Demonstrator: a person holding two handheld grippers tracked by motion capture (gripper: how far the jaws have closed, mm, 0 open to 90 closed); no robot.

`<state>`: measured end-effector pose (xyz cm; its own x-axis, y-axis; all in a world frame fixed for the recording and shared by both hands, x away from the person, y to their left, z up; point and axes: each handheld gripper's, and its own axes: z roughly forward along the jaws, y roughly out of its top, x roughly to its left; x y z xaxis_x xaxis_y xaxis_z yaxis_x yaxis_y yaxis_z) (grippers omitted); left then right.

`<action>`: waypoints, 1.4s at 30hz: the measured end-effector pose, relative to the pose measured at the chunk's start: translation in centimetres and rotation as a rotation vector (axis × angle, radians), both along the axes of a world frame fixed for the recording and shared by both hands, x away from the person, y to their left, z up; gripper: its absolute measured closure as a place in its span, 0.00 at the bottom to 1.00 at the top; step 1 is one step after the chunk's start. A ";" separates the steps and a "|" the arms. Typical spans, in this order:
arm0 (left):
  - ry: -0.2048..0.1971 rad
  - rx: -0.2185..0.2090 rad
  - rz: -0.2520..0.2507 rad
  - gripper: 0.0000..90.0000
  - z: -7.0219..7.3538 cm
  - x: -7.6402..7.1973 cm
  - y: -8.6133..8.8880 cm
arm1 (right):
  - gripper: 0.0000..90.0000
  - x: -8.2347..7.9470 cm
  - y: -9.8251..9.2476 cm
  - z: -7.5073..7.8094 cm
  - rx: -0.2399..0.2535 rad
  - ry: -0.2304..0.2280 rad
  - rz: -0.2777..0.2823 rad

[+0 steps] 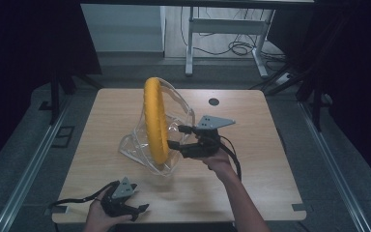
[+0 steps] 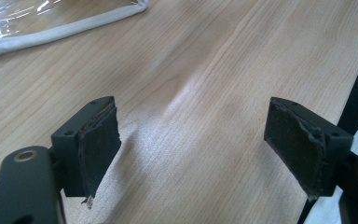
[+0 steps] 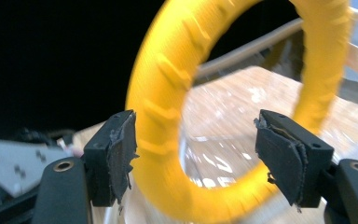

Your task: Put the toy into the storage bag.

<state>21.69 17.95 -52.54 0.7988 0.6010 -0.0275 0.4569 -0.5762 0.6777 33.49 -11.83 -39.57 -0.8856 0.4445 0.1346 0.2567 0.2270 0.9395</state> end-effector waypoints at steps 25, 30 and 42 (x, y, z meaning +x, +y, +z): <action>-0.001 -0.001 0.013 0.20 0.1 0.2 0.0 | 0.33 -2.9 -8.3 -7.3 -0.100 0.080 -0.128; 0.001 0.000 0.012 0.20 0.0 0.2 0.0 | 0.33 -2.9 -8.5 -8.6 -0.116 0.102 -0.137; -0.004 0.001 0.013 0.20 0.1 0.1 0.1 | 0.34 -3.0 -8.4 -8.9 -0.110 0.106 -0.141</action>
